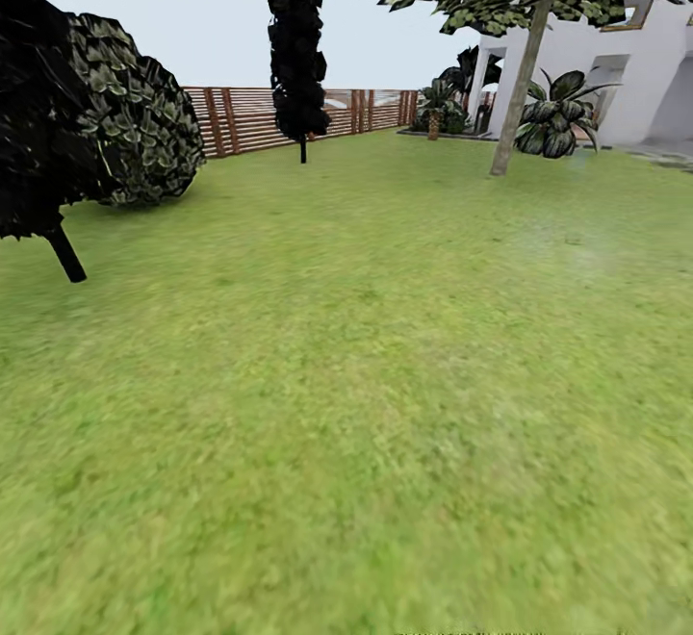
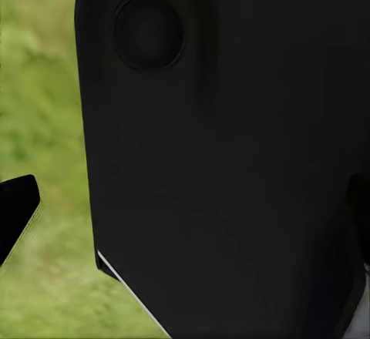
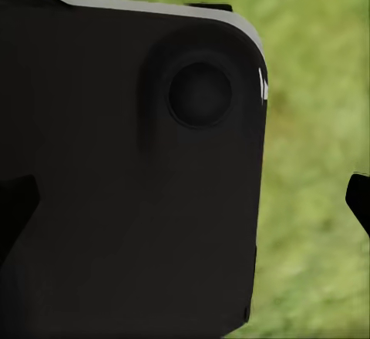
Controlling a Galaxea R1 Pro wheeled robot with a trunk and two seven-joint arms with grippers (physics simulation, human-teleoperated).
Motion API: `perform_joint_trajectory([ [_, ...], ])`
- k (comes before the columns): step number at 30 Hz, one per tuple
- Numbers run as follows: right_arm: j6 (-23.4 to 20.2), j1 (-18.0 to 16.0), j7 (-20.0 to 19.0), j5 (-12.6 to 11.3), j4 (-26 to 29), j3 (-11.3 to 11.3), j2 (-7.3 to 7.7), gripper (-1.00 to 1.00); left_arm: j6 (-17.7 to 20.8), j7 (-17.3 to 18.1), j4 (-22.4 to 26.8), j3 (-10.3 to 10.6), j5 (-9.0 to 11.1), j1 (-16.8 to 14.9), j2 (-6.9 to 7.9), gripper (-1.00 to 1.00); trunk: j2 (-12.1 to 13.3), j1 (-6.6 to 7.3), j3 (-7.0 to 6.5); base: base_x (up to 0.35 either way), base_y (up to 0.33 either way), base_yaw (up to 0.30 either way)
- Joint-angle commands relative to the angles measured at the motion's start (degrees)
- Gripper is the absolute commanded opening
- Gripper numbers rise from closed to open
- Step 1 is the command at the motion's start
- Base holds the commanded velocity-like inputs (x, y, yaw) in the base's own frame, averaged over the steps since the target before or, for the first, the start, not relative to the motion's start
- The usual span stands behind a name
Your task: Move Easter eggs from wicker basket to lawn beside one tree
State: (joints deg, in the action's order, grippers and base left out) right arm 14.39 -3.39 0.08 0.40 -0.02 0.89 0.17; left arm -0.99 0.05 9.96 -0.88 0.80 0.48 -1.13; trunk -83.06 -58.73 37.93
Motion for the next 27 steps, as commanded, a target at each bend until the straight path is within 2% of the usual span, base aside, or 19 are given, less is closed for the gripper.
perform_joint_trajectory([
  [1,0.19,-0.04,-0.02,0.04,-0.07,0.08,0.01,1.0,-0.06,0.0,0.09,-0.08,0.08,0.05,-0.01,1.0,-0.02,0.0,0.01,0.0,0.0,-0.283],
  [27,0.19,-0.04,-0.06,-0.12,-0.07,0.08,0.01,1.0,-0.06,-0.04,0.07,-0.17,0.08,0.05,0.11,1.0,-0.02,0.0,-0.62,0.0,0.0,-0.283],
])
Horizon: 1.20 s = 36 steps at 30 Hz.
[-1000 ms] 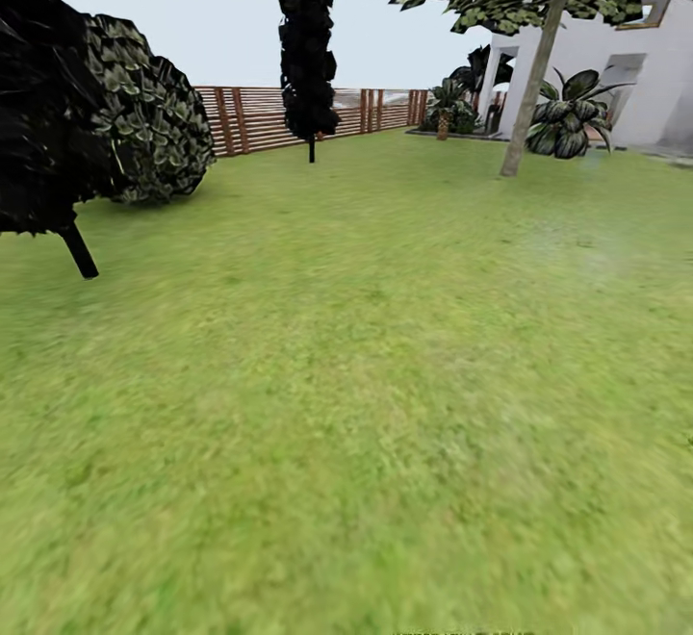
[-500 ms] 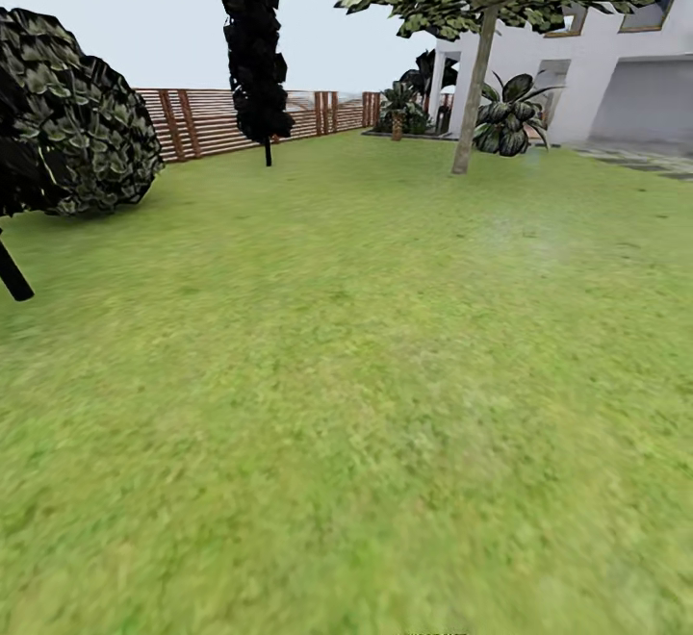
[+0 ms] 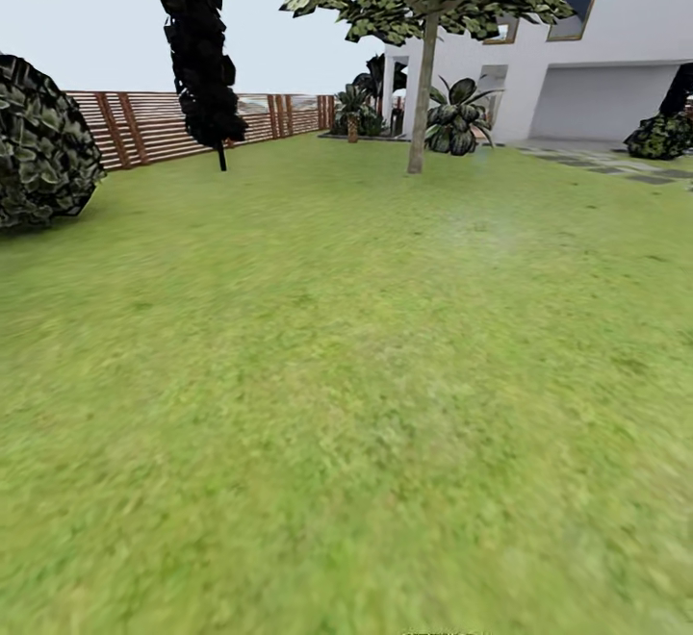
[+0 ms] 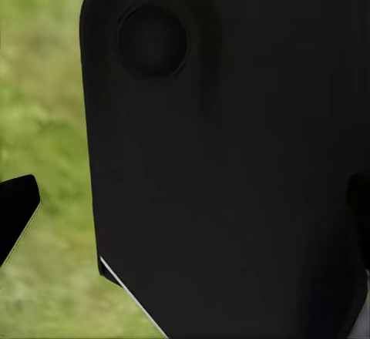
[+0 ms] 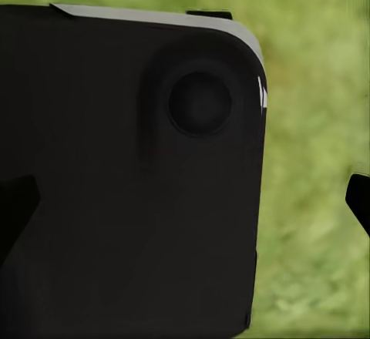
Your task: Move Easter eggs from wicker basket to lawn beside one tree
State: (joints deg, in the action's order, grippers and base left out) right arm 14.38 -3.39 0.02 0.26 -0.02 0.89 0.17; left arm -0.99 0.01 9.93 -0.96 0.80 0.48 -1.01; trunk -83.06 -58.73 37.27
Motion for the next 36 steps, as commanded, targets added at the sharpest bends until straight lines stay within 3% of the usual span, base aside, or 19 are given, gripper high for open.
perform_joint_trajectory([
  [1,0.2,-0.04,-0.01,0.01,-0.07,0.08,0.01,1.0,-0.06,-0.01,0.1,-0.09,0.08,0.05,0.01,1.0,-0.02,0.0,0.0,0.0,0.0,-0.283],
  [36,0.2,-0.04,-0.02,0.09,-0.07,0.08,0.01,1.0,-0.06,-0.01,0.09,-0.09,0.08,0.05,0.0,1.0,-0.02,0.0,-1.07,0.0,0.0,-0.283],
])
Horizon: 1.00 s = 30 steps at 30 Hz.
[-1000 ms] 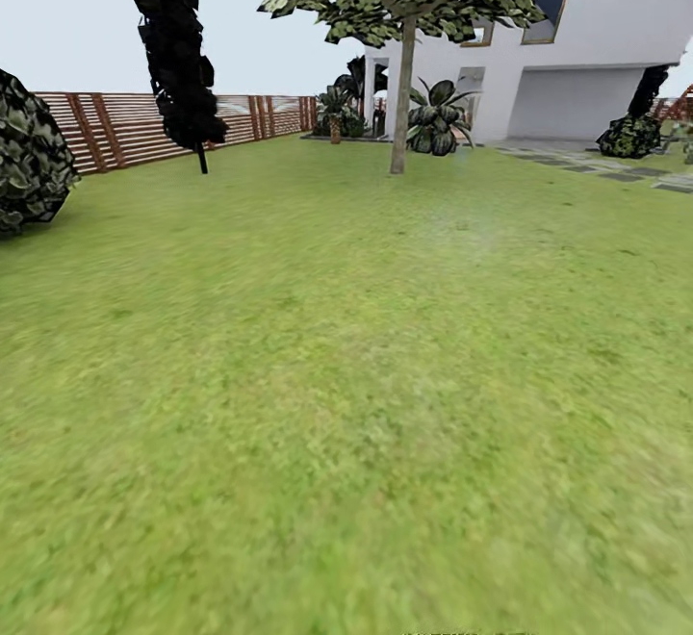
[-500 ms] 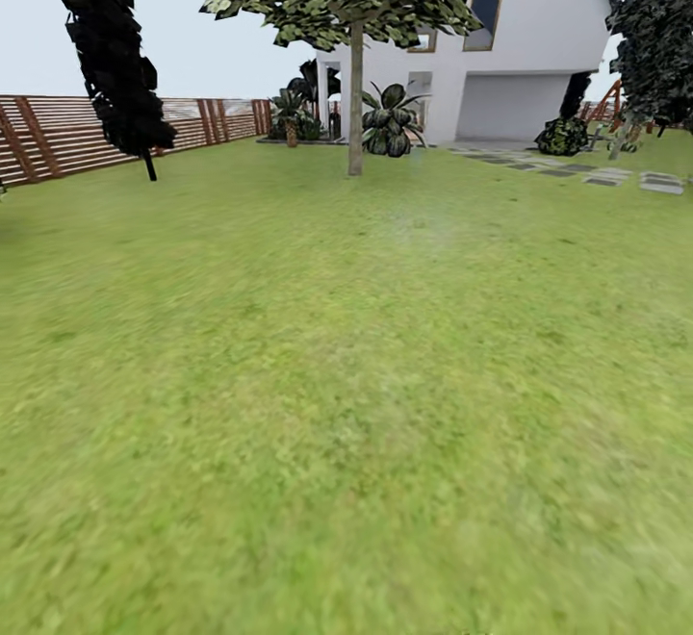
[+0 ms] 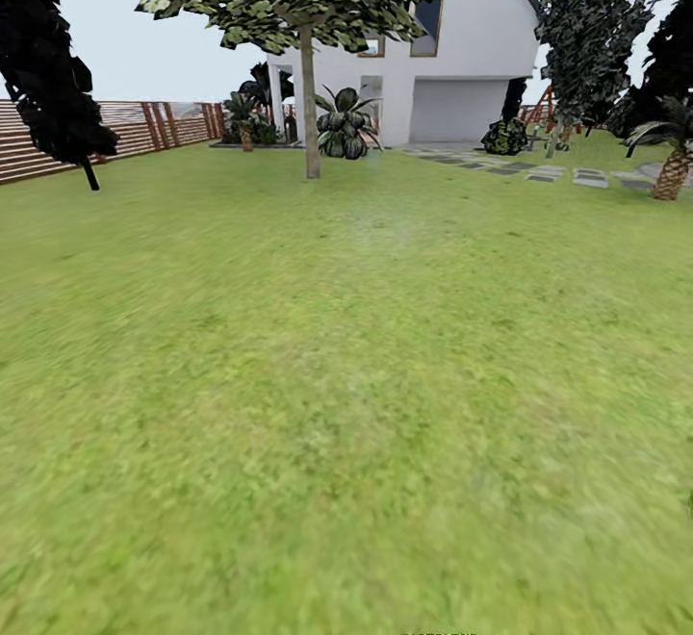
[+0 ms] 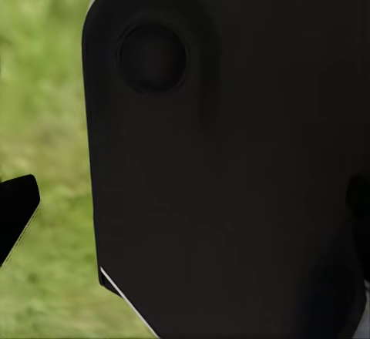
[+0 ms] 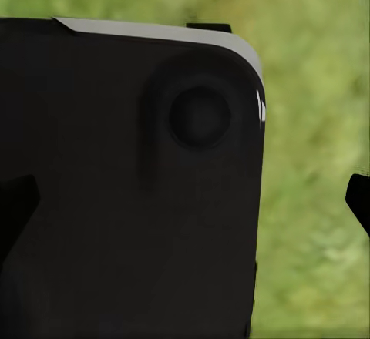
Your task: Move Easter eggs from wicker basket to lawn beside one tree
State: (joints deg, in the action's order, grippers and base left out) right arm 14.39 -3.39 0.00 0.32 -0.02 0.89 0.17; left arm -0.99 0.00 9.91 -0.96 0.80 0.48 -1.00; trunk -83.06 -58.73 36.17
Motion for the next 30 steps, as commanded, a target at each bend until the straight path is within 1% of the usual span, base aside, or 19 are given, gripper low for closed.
perform_joint_trajectory([
  [1,0.16,-0.04,0.0,0.03,-0.07,0.08,0.01,1.0,-0.06,0.0,0.11,-0.09,0.08,0.04,-0.03,1.0,-0.02,0.0,0.0,0.0,0.0,-0.283],
  [30,0.17,-0.06,0.02,0.03,-0.07,0.08,0.01,1.0,-0.06,0.04,0.11,-0.09,0.08,0.04,0.02,1.0,-0.02,0.0,-0.93,0.0,0.0,-0.283],
])
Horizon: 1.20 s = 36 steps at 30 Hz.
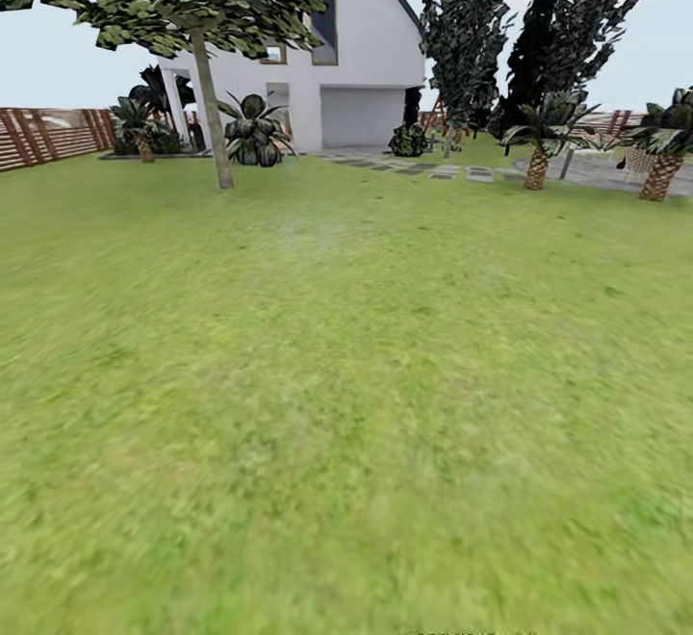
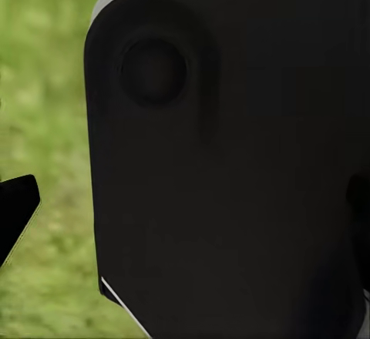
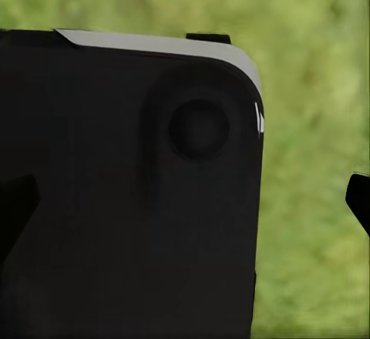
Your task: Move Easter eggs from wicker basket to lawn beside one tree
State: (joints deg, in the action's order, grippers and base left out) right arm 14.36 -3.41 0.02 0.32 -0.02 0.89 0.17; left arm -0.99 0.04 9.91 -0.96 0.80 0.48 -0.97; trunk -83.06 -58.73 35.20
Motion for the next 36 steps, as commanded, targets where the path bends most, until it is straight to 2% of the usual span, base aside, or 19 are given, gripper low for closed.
perform_joint_trajectory([
  [1,0.2,-0.04,0.0,0.03,-0.07,0.06,0.01,1.0,-0.06,0.0,0.11,-0.09,0.08,0.04,-0.01,1.0,-0.02,0.0,0.0,0.0,0.0,-0.283],
  [36,0.22,-0.04,-0.02,0.03,-0.07,0.08,0.01,1.0,-0.06,-0.03,0.11,-0.18,0.09,0.04,0.09,1.0,-0.02,0.0,-1.25,0.0,0.0,-0.282],
])
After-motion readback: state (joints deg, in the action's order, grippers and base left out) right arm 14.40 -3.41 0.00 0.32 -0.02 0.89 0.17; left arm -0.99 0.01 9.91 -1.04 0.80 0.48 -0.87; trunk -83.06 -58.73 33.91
